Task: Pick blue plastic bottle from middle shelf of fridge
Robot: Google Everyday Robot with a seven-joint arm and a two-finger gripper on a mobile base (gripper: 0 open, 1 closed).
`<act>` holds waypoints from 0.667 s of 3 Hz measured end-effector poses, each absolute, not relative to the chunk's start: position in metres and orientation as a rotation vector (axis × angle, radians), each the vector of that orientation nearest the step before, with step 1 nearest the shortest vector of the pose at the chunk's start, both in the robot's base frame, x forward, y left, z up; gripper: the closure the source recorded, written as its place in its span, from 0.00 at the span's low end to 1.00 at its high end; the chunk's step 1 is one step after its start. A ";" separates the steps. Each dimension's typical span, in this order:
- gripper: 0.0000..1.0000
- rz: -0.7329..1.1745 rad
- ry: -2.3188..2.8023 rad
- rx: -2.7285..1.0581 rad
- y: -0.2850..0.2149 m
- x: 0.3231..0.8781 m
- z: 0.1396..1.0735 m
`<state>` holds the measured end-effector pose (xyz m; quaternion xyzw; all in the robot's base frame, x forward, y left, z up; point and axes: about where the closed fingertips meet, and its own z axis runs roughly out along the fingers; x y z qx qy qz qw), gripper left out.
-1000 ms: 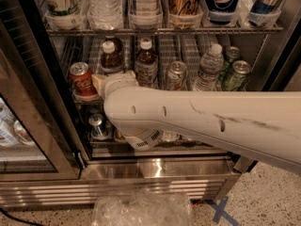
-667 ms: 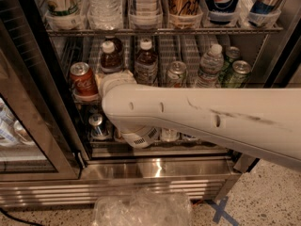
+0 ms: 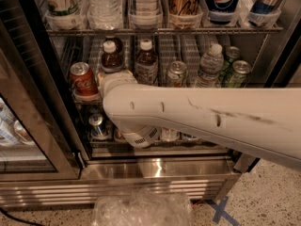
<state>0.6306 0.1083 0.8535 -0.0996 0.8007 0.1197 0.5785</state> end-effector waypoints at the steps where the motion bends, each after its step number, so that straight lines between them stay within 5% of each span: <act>1: 1.00 0.279 1.853 -0.209 0.104 0.626 0.859; 2: 1.00 0.276 1.845 -0.204 0.103 0.624 0.859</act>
Offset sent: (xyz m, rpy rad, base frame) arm -0.0280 -0.0210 0.0339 0.0962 -0.1396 -0.1027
